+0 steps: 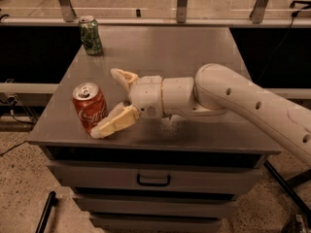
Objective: Move coke can near green can
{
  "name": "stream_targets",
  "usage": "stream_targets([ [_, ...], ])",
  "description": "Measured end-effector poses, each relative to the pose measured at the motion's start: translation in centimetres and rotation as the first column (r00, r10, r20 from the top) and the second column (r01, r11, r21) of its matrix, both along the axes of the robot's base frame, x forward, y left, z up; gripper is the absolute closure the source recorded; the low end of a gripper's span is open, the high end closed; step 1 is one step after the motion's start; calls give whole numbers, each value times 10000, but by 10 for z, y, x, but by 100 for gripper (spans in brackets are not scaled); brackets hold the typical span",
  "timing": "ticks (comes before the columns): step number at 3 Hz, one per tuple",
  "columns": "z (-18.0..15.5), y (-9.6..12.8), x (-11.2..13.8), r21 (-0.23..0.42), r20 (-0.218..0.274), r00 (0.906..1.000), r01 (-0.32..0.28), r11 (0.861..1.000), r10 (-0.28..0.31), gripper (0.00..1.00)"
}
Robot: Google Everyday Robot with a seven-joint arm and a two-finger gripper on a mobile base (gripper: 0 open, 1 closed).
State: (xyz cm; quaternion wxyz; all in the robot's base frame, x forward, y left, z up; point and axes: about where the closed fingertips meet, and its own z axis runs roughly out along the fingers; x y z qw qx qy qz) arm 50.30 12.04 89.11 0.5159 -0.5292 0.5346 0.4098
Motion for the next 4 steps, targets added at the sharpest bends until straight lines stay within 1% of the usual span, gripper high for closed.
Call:
stream_targets([
  [1, -4, 10, -13, -222, 106, 9997, -221, 9995, 224, 0],
  [2, -11, 16, -20, -358, 70, 9997, -212, 9991, 215, 15],
  [3, -22, 19, -23, -131, -103, 9998, 185, 9997, -186, 46],
  [4, -23, 17, -16, 1, -170, 9982, 577, 9983, -577, 69],
])
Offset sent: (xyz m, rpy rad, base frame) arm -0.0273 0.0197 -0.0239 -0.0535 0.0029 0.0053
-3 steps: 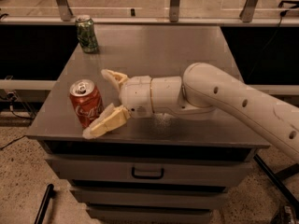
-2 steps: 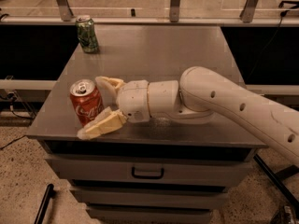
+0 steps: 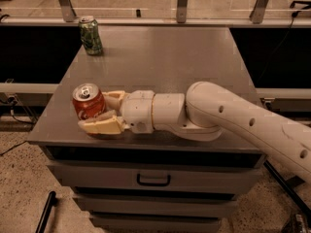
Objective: Move coke can near green can
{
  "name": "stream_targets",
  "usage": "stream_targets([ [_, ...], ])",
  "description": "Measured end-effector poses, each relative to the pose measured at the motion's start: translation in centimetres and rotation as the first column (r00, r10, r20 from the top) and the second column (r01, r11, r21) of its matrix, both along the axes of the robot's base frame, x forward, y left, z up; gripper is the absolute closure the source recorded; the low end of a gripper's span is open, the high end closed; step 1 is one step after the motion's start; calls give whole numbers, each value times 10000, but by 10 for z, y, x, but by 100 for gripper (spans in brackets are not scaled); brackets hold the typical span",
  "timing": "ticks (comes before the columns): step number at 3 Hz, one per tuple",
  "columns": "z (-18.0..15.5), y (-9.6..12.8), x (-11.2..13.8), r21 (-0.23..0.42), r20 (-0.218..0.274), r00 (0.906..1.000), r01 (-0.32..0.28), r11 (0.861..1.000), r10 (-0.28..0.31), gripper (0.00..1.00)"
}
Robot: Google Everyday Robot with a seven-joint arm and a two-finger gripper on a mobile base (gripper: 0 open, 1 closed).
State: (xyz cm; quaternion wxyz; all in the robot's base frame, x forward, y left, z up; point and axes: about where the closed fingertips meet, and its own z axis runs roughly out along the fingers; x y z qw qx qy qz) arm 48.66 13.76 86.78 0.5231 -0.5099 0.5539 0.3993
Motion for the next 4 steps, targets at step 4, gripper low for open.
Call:
stream_targets([
  [4, 41, -64, 154, -589, 900, 9810, 1774, 9824, -1717, 100],
])
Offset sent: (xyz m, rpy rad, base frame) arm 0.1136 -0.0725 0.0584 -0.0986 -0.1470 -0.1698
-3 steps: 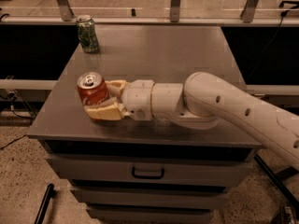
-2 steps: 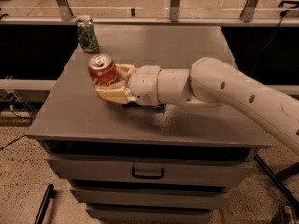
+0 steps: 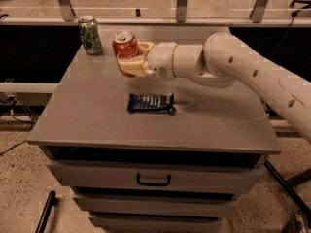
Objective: Move coke can near green can
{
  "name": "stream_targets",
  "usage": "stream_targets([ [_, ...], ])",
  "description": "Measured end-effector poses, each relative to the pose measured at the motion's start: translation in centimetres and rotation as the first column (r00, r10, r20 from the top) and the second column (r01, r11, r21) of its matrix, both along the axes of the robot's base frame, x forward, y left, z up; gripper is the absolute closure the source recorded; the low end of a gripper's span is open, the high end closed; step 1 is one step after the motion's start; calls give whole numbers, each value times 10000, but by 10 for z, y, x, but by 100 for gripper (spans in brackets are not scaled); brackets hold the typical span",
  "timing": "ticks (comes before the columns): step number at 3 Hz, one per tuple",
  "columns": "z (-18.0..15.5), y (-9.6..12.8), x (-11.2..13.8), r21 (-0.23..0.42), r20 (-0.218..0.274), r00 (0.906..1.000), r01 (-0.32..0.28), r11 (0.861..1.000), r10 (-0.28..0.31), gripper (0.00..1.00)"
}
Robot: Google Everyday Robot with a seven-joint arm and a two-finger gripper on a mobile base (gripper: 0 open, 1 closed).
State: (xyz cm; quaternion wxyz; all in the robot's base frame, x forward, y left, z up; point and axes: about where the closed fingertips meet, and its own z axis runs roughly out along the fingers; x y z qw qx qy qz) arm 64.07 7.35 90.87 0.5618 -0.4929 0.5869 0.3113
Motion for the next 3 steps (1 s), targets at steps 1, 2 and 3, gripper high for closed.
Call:
stream_targets([
  [1, -3, 8, 62, 544, -156, 9987, 491, 9973, -483, 100],
  [2, -3, 25, 93, 890, -192, 9968, 785, 9929, -771, 100],
  [3, -1, 44, 120, 815, -169, 9959, 895, 9926, -884, 97],
])
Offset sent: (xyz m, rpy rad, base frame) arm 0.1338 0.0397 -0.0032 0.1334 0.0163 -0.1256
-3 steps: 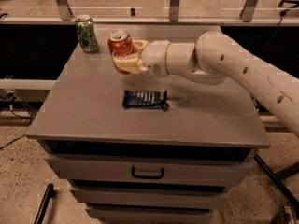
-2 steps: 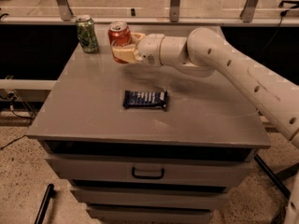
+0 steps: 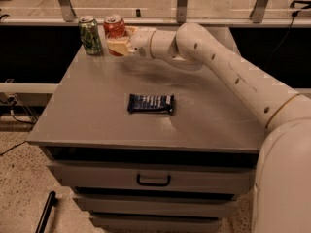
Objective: Move coke can near green can
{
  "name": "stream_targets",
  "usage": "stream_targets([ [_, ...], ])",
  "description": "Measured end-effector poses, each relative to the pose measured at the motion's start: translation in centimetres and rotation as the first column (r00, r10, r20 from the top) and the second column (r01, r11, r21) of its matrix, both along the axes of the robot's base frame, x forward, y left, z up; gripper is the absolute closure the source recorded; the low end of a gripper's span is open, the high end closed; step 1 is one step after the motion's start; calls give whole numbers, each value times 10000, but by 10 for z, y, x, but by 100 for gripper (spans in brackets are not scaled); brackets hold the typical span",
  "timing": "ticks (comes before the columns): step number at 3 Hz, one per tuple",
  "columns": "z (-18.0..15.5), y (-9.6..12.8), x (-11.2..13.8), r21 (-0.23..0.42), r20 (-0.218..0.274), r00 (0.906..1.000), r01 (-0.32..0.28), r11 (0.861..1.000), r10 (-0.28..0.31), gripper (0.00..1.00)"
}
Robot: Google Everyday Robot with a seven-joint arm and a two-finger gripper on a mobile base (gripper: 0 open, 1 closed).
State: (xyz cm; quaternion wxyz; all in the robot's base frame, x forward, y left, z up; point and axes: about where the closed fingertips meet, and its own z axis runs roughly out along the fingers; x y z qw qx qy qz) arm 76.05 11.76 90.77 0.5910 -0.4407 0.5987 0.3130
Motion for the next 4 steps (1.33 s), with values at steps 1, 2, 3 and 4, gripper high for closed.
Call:
stream_targets([
  [1, -2, 7, 10, -79, -88, 9999, -49, 10000, 48, 74],
  [2, -7, 15, 16, -56, -156, 9999, -69, 10000, 68, 51],
  [3, -12, 22, 17, -4, -171, 9998, -123, 9999, 123, 27],
  [4, -13, 28, 18, 13, -127, 9997, -200, 9998, 201, 0],
])
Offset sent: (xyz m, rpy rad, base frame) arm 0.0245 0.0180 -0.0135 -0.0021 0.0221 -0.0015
